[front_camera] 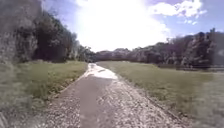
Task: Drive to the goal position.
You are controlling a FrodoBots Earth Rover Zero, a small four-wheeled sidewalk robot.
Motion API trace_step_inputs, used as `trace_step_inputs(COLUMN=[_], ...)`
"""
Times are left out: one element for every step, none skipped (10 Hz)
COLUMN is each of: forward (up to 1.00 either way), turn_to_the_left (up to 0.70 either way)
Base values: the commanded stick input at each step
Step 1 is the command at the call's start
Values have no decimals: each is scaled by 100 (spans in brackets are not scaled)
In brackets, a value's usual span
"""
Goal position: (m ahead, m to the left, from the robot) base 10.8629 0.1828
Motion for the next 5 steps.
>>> trace_step_inputs(forward=[70, 70, 70, 70, 70], turn_to_the_left=[0, 0, 16, 35, 35])
